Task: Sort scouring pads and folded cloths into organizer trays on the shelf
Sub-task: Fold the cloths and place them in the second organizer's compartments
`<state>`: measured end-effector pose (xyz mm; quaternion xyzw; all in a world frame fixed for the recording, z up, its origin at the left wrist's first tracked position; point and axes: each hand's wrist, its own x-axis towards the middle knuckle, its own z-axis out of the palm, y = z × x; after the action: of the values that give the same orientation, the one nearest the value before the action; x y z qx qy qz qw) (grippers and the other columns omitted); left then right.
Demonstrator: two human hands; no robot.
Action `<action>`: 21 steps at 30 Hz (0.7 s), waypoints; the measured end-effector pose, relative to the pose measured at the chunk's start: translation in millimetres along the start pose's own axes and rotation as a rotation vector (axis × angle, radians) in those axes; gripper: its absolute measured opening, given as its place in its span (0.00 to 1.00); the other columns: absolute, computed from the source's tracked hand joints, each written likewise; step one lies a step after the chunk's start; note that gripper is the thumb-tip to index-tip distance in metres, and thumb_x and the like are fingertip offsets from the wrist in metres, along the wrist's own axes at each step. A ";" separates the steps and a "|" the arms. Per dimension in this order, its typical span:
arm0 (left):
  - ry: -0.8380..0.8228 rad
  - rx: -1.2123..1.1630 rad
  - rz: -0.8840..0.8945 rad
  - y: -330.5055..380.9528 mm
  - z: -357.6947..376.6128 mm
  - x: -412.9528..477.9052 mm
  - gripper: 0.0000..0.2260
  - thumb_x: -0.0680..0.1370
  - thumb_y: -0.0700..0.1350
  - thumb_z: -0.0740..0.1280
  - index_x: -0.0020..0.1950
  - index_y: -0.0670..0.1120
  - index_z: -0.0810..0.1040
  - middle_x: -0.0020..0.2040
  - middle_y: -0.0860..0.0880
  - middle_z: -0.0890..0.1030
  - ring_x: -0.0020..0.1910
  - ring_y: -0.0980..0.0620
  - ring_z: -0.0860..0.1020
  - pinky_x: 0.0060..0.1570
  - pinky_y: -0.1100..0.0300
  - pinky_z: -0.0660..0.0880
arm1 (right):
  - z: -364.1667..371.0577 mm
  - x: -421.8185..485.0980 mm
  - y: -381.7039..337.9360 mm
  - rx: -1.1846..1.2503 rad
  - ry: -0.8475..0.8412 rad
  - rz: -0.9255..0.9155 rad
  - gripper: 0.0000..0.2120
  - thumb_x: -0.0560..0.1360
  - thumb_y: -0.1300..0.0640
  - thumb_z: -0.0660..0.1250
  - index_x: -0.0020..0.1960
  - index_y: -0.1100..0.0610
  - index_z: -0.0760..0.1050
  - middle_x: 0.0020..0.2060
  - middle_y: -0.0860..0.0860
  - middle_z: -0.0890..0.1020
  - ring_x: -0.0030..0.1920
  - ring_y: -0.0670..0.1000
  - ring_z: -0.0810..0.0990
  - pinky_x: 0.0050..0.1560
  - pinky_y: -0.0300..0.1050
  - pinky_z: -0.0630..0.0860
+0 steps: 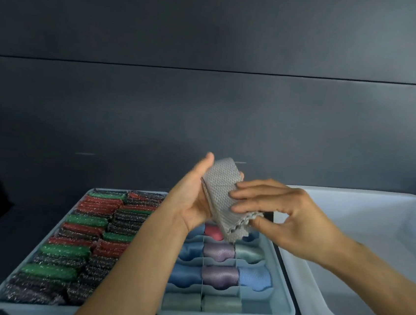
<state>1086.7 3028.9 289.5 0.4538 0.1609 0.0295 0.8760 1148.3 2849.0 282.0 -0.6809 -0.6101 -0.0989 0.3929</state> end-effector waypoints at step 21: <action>-0.064 0.260 0.117 -16.8 -8.1 -2.3 0.43 0.70 0.76 0.50 0.66 0.44 0.78 0.62 0.42 0.81 0.64 0.42 0.77 0.67 0.42 0.69 | 4.9 23.4 -1.2 0.626 0.313 0.578 0.02 0.74 0.65 0.70 0.45 0.62 0.82 0.40 0.56 0.86 0.39 0.54 0.81 0.47 0.57 0.76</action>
<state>1080.5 3025.0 272.2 0.5728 0.1084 0.0449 0.8112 1151.0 2869.7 293.6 -0.6485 -0.3287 0.1024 0.6790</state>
